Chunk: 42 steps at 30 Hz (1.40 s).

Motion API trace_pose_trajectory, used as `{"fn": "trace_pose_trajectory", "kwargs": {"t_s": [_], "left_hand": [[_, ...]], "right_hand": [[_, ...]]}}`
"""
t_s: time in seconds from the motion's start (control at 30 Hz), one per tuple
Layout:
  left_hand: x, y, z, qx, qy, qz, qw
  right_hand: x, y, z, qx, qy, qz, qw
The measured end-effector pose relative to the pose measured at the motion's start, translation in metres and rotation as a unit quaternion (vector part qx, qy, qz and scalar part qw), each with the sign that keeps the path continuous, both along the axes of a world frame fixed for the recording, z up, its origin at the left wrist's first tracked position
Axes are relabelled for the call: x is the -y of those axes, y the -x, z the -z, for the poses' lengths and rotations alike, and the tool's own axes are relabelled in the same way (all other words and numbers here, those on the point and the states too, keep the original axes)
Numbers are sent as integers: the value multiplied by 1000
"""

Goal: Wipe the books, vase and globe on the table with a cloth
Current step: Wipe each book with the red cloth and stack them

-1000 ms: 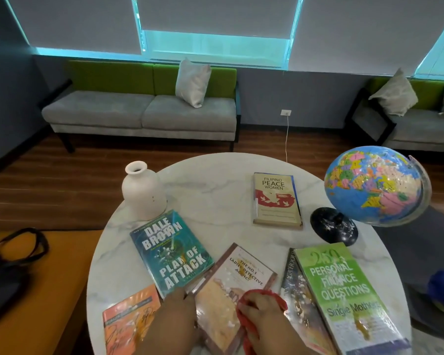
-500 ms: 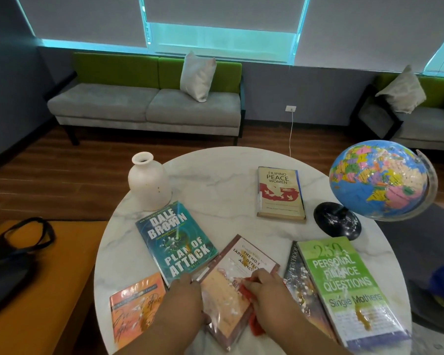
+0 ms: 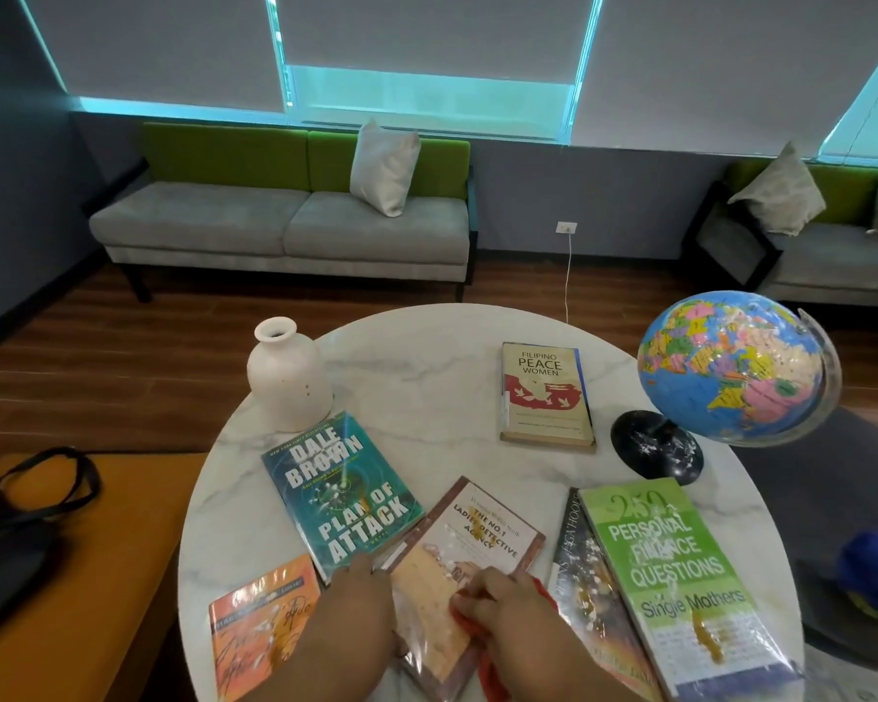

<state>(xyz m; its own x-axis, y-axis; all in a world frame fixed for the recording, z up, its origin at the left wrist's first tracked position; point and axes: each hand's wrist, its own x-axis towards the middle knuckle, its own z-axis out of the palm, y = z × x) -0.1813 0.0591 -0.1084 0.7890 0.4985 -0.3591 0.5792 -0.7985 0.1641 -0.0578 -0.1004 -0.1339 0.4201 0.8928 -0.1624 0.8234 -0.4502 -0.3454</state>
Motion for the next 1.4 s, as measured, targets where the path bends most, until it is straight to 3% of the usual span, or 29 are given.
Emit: {"fn": "trace_pose_trajectory", "kwargs": {"t_s": [0.07, 0.2, 0.33, 0.47, 0.6, 0.73, 0.9, 1.03, 1.13, 1.3, 1.4], "left_hand": [[1, 0, -1, -7, -15, 8, 1000], [1, 2, 1, -15, -23, 12, 1000], [1, 1, -1, -16, -18, 9, 1000], [1, 0, 0, -14, -11, 2, 1000], [0, -1, 0, -14, -5, -1, 1000], [0, -1, 0, -15, -2, -2, 1000], [-1, -2, 0, -13, 1, 0, 1000], [-1, -3, 1, -15, 3, 0, 1000], [-3, -4, 1, -14, 5, -2, 1000], [-2, -3, 1, -12, 2, 1, 1000], [-3, -2, 1, -15, -1, 4, 1000]], "right_hand": [[-7, -4, 0, 12, -19, 29, 999], [-8, 14, 0, -3, 21, -69, 997], [-13, 1, -13, 30, -3, -8, 1000], [-2, 11, 6, 2, 4, -136, 991], [0, -6, -2, 19, -7, -53, 998], [7, -2, 8, 1, 14, -156, 988], [-4, -13, -3, 19, -15, -39, 999], [-4, -3, -3, -4, 12, -100, 995], [-17, -11, -5, 9, 2, -10, 1000], [-21, -2, -6, 2, 39, -75, 996], [-32, -12, -13, 18, 32, -13, 999]]}}
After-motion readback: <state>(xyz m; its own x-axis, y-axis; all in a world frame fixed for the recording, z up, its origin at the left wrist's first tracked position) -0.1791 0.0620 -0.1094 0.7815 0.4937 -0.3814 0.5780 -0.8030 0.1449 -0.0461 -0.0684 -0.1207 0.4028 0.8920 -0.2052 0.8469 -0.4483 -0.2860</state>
